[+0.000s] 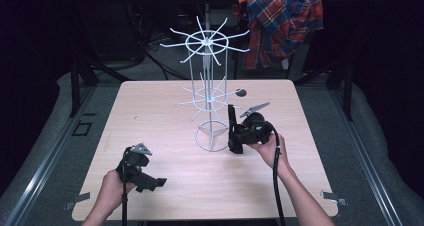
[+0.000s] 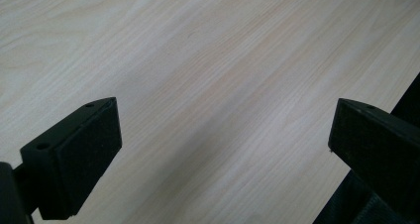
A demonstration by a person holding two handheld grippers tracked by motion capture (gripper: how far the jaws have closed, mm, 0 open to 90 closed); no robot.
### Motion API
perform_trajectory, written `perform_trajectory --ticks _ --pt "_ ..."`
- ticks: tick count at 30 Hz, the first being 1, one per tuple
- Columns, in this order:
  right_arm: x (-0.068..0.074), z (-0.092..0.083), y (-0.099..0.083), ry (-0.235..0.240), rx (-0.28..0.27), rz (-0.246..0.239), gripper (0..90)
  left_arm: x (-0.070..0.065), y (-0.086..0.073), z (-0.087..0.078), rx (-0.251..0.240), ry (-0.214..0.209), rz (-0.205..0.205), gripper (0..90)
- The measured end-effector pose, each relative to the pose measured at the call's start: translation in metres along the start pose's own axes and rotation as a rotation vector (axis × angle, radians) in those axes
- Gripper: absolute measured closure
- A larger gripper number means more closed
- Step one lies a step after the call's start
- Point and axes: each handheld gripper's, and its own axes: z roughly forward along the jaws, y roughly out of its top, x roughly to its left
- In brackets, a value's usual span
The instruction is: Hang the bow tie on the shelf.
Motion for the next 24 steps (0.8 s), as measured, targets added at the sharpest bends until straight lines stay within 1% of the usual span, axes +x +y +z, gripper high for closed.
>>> perform_trajectory --ticks 2,3,4,7,9,10,13,14,16,18,22,23,24 --pt "0.001 -0.002 0.0 0.002 0.007 0.0 55.9 0.0 0.0 0.0 0.004 -0.001 0.002 0.2" --pt "0.001 -0.003 0.0 0.011 0.003 0.0 54.9 0.0 0.0 0.001 0.007 -0.002 0.001 0.2" --pt "0.002 -0.004 0.0 0.009 0.007 -0.01 54.4 0.0 0.0 0.001 0.009 -0.003 0.003 0.2" --pt "0.004 -0.01 -0.001 0.007 0.006 -0.017 50.7 -0.001 0.0 0.001 0.013 -0.003 0.009 0.2" --pt "0.004 -0.015 -0.001 0.001 0.003 -0.019 49.0 -0.001 0.0 0.002 0.016 -0.005 0.009 0.2" --pt "0.005 -0.018 -0.002 -0.001 0.0 -0.013 48.2 -0.001 0.0 0.002 0.016 -0.003 0.008 0.1" --pt "0.005 -0.03 -0.005 -0.023 -0.01 -0.019 46.7 -0.001 0.0 0.001 0.014 -0.002 0.011 0.1" --pt "0.005 -0.035 -0.007 -0.025 -0.015 -0.016 44.4 -0.001 0.0 0.002 0.014 0.0 0.011 0.1" --pt "0.004 -0.043 -0.01 -0.027 -0.029 -0.003 43.2 -0.001 0.0 0.002 0.018 0.0 0.012 0.1" --pt "0.003 -0.051 -0.013 -0.042 -0.033 0.0 41.0 -0.001 0.0 0.002 0.017 0.0 0.013 0.1" --pt "-0.001 -0.062 -0.019 -0.059 -0.042 0.024 36.4 -0.001 0.0 0.001 0.013 0.006 0.013 0.1" --pt "-0.001 -0.065 -0.022 -0.057 -0.043 0.029 34.8 -0.001 0.0 0.001 0.012 0.007 0.013 0.1" --pt "-0.001 -0.067 -0.024 -0.063 -0.044 0.029 34.0 -0.001 0.0 0.001 0.01 0.007 0.011 0.1"
